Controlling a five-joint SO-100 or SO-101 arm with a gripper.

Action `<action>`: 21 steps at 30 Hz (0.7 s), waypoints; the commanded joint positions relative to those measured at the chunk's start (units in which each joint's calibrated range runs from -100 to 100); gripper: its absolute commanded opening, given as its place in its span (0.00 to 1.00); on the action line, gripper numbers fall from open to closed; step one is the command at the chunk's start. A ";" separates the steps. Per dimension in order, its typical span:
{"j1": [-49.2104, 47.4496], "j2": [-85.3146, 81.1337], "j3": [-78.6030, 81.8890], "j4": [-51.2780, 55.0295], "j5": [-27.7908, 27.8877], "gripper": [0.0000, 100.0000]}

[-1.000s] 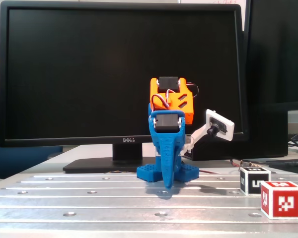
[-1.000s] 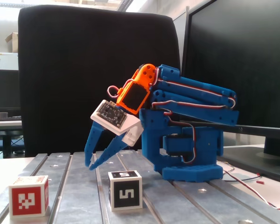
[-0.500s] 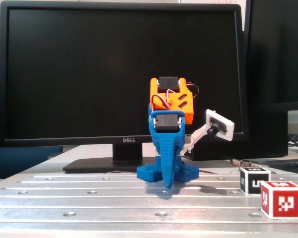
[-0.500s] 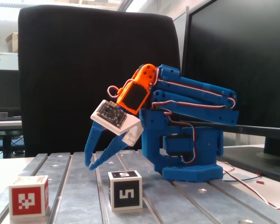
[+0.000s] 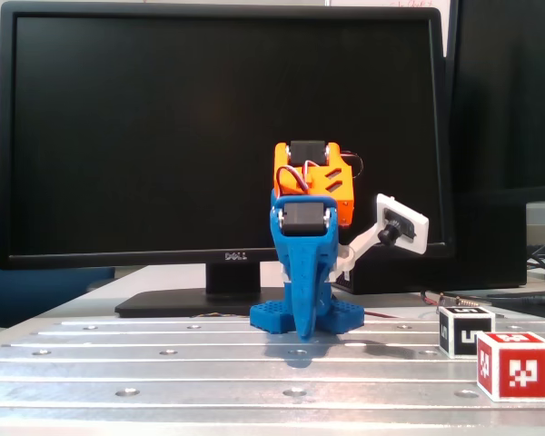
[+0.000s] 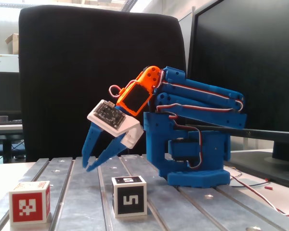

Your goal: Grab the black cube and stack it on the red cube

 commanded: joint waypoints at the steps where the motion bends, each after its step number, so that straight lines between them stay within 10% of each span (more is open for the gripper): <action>1: -0.10 -0.26 0.00 -1.01 -0.19 0.01; 21: -1.79 0.57 -4.61 -6.83 7.12 0.01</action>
